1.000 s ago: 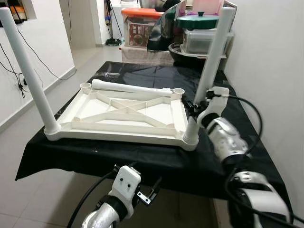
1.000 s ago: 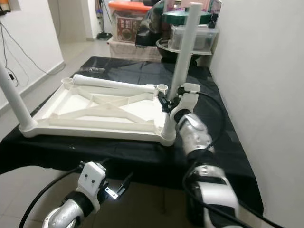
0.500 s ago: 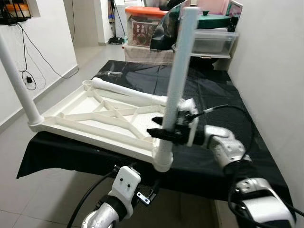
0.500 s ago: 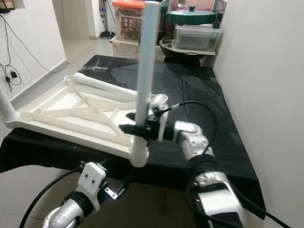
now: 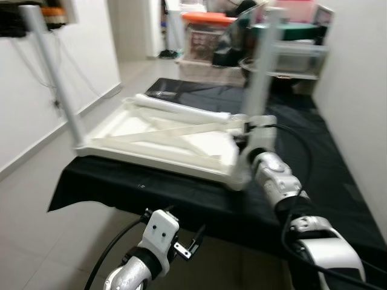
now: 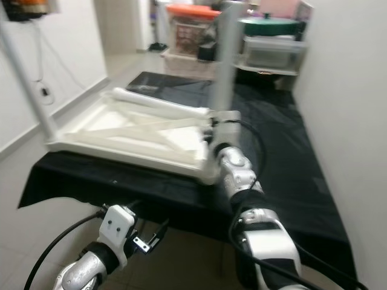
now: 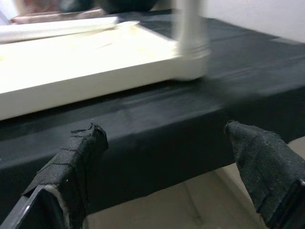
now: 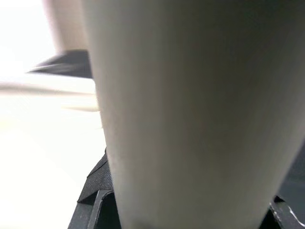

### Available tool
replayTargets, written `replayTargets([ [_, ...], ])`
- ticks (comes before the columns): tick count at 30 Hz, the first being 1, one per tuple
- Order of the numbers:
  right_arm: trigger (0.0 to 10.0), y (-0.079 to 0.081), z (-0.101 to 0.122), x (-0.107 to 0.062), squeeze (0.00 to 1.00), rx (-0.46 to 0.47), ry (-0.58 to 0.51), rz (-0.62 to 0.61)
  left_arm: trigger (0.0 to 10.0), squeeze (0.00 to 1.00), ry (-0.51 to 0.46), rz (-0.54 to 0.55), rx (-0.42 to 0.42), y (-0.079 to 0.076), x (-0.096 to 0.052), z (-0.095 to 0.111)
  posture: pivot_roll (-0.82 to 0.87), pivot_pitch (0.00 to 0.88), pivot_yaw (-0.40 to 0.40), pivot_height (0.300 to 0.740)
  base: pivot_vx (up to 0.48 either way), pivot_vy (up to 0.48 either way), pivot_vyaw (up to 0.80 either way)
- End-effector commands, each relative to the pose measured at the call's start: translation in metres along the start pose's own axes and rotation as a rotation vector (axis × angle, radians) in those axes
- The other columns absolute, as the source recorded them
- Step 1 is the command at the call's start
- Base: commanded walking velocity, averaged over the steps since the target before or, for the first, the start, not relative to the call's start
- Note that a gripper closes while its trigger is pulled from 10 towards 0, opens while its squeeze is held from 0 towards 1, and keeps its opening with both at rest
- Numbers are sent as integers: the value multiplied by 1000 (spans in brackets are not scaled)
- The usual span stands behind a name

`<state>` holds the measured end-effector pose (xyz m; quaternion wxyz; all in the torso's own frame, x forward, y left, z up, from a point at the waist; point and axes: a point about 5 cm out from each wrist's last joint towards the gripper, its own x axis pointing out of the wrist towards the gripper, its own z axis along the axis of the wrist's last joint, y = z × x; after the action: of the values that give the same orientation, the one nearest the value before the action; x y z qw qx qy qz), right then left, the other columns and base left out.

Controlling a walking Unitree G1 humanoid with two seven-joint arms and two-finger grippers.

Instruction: Building children table

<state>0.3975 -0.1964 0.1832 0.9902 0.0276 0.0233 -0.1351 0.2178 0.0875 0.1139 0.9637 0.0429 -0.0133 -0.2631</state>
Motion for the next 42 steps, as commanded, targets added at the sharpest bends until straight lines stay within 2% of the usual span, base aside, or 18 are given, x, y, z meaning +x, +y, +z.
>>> replayTargets([
  [1,0,-21,-16,-2,0,1,76,-163,10000,0,15,-10,-4,0,0,-2,62,0,-74,740,0,0,0],
  [3,0,-16,-27,-10,0,72,104,-283,10000,0,15,-8,-3,0,0,-2,67,0,-74,740,0,0,0],
  [6,0,3,-30,-13,0,98,115,-254,10000,0,14,-6,-2,0,0,-2,67,0,-73,740,0,0,0],
  [7,10000,17,-26,-12,0,116,91,-170,10000,0,14,-5,-2,0,0,-2,70,0,-76,740,0,0,0],
  [10,10000,31,-20,-11,0,135,60,-84,10000,0,14,-5,-1,0,0,-2,70,0,-76,740,0,0,0],
  [11,10000,36,-14,-10,1000,129,27,-18,10000,0,13,-4,-1,0,1,-2,66,0,-75,740,0,0,0],
  [15,10000,43,9,-7,961,114,-120,141,10000,0,14,-2,-2,1,1,-2,65,0,-72,740,0,0,0],
  [16,10000,45,16,-6,0,135,-138,263,10000,0,13,-3,-2,0,1,-2,66,0,-73,740,0,0,0],
  [17,10000,47,19,-5,0,138,-124,444,10000,0,13,-3,-1,1,1,-2,67,0,-76,740,0,0,0],
  [18,10000,47,19,-5,0,138,-124,444,10000,0,13,-3,-1,1,1,-2,67,0,-76,740,0,0,0],
  [23,10000,45,13,-15,0,88,-13,905,10000,0,12,-5,-1,0,2,-3,66,0,-79,740,0,0,0],
  [27,10000,44,10,-19,0,77,15,1015,10000,0,12,-6,0,0,2,-3,66,0,-79,740,0,0,0],
  [29,10000,45,2,-40,0,20,63,1325,10000,0,15,-2,3,0,1,-4,68,0,-77,740,0,0,0],
  [30,10000,45,2,-40,0,20,63,1325,10000,0,15,-2,3,0,1,-4,68,0,-77,740,0,0,0],
  [32,10000,51,-2,-56,0,-5,71,1524,10000,0,18,-1,4,0,1,-5,69,0,-80,740,0,0,0],
  [37,9137,59,-1,-60,0,5,65,1593,10000,0,19,0,4,0,1,-6,68,0,-75,740,0,0,0],
  [38,0,63,-3,-59,0,-8,60,1581,10000,0,20,0,4,0,0,-7,71,0,-77,740,0,0,0],
  [42,0,68,-7,-28,0,-96,31,1072,10000,0,23,-1,3,0,0,-7,65,0,-75,740,0,0,0],
])
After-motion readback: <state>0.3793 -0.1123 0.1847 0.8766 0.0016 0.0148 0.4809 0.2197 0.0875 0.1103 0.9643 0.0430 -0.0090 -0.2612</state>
